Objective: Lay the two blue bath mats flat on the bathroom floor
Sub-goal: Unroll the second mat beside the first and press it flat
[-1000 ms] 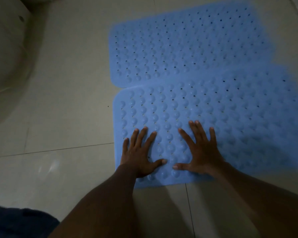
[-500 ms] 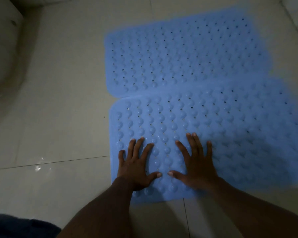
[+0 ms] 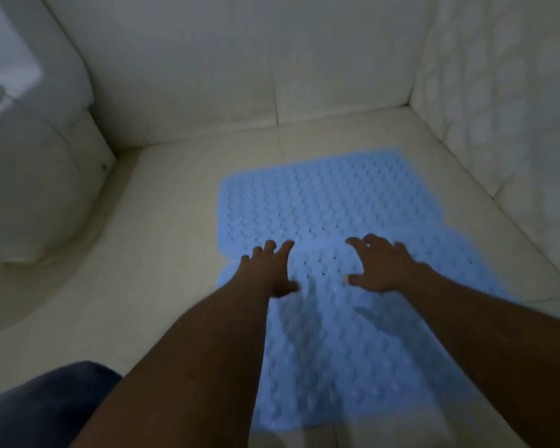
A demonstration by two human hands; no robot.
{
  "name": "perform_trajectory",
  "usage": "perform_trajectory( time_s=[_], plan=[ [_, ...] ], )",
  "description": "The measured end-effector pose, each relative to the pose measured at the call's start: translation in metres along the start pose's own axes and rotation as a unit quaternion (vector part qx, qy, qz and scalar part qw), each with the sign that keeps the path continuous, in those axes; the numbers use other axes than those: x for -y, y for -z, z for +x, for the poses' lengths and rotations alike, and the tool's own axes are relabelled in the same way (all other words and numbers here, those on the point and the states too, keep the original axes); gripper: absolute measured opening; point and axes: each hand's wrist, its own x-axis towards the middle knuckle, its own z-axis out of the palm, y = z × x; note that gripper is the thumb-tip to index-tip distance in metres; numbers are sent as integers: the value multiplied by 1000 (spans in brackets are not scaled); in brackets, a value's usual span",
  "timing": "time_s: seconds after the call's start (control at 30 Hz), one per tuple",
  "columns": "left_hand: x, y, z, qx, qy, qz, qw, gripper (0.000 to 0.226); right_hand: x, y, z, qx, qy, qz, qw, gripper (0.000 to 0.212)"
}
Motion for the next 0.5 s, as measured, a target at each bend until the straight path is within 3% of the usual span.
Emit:
perform_trajectory(
  time_s=[0.27,0.5],
  plan=[
    [-33,229,-10,-203,-33,28,978,99,-16,241,-21,-186,9,33,982,87],
    [-55,348,-55,-270,-32,58,961,99,-17,338,-54,-237,5,19,971,91]
  ],
)
